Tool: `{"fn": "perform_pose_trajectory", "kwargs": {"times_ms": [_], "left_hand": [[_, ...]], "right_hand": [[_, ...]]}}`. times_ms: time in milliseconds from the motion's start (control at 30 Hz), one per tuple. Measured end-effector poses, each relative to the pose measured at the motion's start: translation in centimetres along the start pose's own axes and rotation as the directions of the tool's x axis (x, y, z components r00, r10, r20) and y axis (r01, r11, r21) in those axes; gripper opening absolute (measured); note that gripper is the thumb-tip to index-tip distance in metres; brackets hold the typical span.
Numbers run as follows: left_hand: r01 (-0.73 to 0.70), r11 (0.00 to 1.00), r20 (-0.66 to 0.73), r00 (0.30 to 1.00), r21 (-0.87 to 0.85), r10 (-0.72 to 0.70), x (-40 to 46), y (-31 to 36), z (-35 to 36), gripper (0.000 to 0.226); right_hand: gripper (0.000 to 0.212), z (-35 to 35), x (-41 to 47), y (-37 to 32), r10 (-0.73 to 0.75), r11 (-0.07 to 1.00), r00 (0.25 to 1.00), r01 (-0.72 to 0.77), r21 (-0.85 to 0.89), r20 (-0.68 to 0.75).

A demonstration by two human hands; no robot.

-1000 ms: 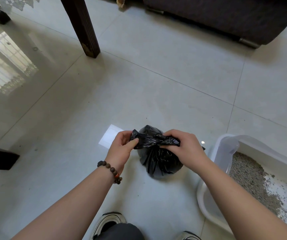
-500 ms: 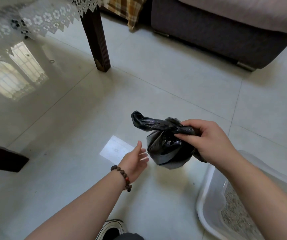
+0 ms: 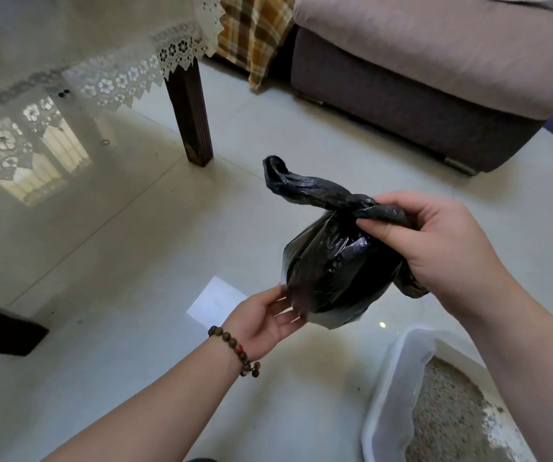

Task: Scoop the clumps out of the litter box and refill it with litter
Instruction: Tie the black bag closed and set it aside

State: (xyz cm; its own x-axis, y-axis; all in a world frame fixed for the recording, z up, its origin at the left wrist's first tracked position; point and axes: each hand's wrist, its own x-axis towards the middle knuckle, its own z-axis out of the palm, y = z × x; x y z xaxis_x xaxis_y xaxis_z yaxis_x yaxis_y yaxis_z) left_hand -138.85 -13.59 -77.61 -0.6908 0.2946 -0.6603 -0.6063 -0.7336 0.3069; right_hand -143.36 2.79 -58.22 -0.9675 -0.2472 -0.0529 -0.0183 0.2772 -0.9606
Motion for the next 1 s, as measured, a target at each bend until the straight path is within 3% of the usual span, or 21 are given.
{"fn": "perform_pose_trajectory", "kwargs": {"times_ms": [233, 567, 800, 1000], "left_hand": [[-0.077, 0.994, -0.095, 0.993, -0.074, 0.070, -7.1, 5.4, 6.1, 0.020], [-0.200, 0.964, -0.221, 0.962, -0.176, 0.159, -27.3, 14.4, 19.4, 0.020], [-0.309, 0.916, -0.301, 0.926, -0.257, 0.228, -43.7, 18.1, 25.6, 0.016], [-0.481, 0.826, -0.406, 0.845, -0.294, 0.347, -56.9, 19.1, 25.3, 0.019]], "right_hand": [[0.012, -1.1, 1.9, -10.6, 0.006, 0.994, 0.995, 0.005, -0.112, 0.095], [0.017, -1.9, 2.2, -35.1, -0.112, 0.889, 0.979, 0.176, -0.423, 0.173], [0.018, -0.1, -1.1, -51.5, -0.164, 0.869, 0.945, 0.274, -0.413, 0.283], [0.017, 5.6, -5.3, -61.1, -0.269, 0.837, 0.838, 0.447, -0.315, 0.475]]}}
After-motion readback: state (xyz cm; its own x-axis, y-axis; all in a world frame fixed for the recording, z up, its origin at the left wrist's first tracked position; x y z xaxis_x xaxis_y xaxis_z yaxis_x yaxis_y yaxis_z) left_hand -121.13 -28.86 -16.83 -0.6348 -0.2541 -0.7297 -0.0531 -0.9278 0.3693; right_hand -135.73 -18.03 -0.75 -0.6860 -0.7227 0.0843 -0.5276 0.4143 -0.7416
